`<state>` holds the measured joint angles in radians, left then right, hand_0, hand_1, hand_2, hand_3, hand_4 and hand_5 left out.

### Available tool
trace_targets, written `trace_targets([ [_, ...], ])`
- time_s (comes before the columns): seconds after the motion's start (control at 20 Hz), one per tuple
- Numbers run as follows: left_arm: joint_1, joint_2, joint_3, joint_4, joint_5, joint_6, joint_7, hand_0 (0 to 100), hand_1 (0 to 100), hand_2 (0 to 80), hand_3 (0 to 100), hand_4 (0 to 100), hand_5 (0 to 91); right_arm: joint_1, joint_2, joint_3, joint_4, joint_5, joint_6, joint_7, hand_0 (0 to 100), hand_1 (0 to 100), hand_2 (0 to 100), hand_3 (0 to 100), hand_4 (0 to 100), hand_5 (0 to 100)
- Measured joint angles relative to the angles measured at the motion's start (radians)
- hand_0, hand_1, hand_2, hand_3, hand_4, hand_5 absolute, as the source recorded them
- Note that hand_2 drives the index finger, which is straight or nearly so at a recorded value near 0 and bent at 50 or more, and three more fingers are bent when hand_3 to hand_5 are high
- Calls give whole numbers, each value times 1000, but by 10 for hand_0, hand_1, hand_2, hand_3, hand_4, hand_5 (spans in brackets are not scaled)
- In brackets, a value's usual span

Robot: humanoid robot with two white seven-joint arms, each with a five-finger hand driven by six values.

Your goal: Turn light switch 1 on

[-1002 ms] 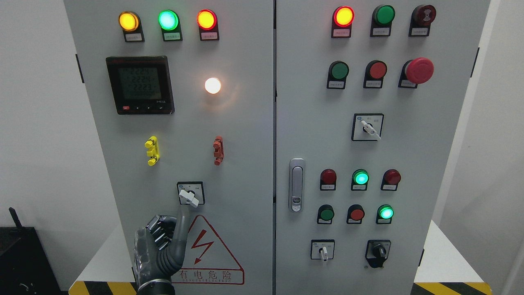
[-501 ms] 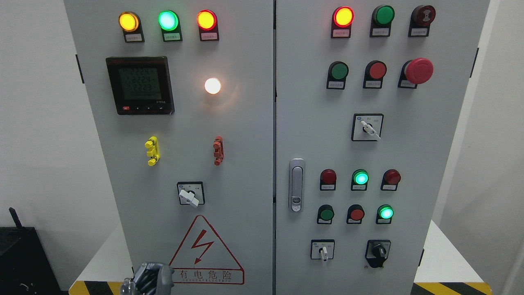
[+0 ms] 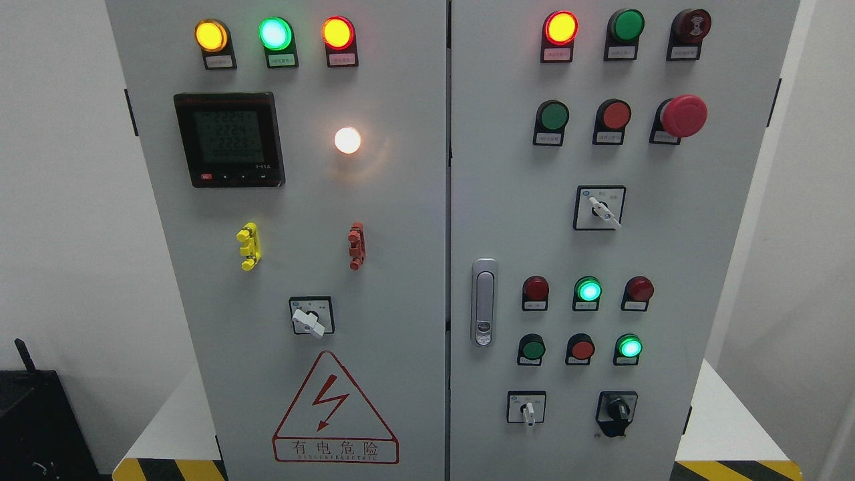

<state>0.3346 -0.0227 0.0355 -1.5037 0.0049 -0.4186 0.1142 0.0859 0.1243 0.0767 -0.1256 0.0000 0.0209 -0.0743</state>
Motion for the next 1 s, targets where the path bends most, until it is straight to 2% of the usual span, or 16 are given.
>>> trace_targets([
  [0.15, 16, 18, 11, 193, 15, -19, -125, 161, 81, 392, 747, 787, 349, 0, 0, 0, 0, 0, 0, 0, 0, 0, 0, 0, 0, 0],
  [0.2, 16, 23, 14, 254, 15, -23, -165, 167, 78, 382, 733, 771, 319, 0, 0, 0, 0, 0, 0, 0, 0, 0, 0, 0, 0, 0],
  [0.25, 14, 28, 16, 325, 11, -26, -208, 182, 85, 354, 701, 716, 226, 0, 0, 0, 0, 0, 0, 0, 0, 0, 0, 0, 0, 0],
  [0.3, 10, 33, 19, 393, 9, -28, -249, 214, 92, 304, 615, 618, 84, 0, 0, 0, 0, 0, 0, 0, 0, 0, 0, 0, 0, 0],
  [0.4, 2, 41, 23, 524, 4, -30, -311, 245, 90, 231, 506, 534, 0, 0, 0, 0, 0, 0, 0, 0, 0, 0, 0, 0, 0, 0],
  [0.45, -2, 45, 24, 580, 3, -32, -328, 261, 86, 169, 404, 467, 0, 0, 0, 0, 0, 0, 0, 0, 0, 0, 0, 0, 0, 0],
  [0.5, -5, 50, 25, 640, 2, -33, -341, 268, 84, 130, 351, 422, 0, 0, 0, 0, 0, 0, 0, 2, 0, 0, 0, 0, 0, 0],
  [0.55, -8, 53, 25, 691, 0, -33, -348, 274, 77, 56, 248, 330, 0, 0, 0, 0, 0, 0, 0, 2, 0, 0, 0, 0, 0, 0],
  [0.6, -12, 57, 25, 743, -1, -37, -354, 276, 72, 20, 200, 281, 0, 0, 0, 0, 0, 0, 0, 3, 0, 0, 0, 0, 0, 0],
  [0.7, -24, 63, 25, 838, -19, -27, -359, 294, 42, 0, 0, 77, 0, 0, 0, 0, 0, 0, 0, 3, 0, 0, 0, 0, 0, 0],
  [0.75, -34, 66, 24, 886, -33, -10, -360, 297, 32, 0, 0, 10, 0, 0, 0, 0, 0, 0, 0, 3, 0, 0, 0, 0, 0, 0],
  [1.0, -91, 71, 19, 1087, -79, 132, -327, 315, 13, 0, 0, 0, 0, 0, 0, 0, 0, 0, 0, 0, 0, 0, 0, 0, 0, 0],
])
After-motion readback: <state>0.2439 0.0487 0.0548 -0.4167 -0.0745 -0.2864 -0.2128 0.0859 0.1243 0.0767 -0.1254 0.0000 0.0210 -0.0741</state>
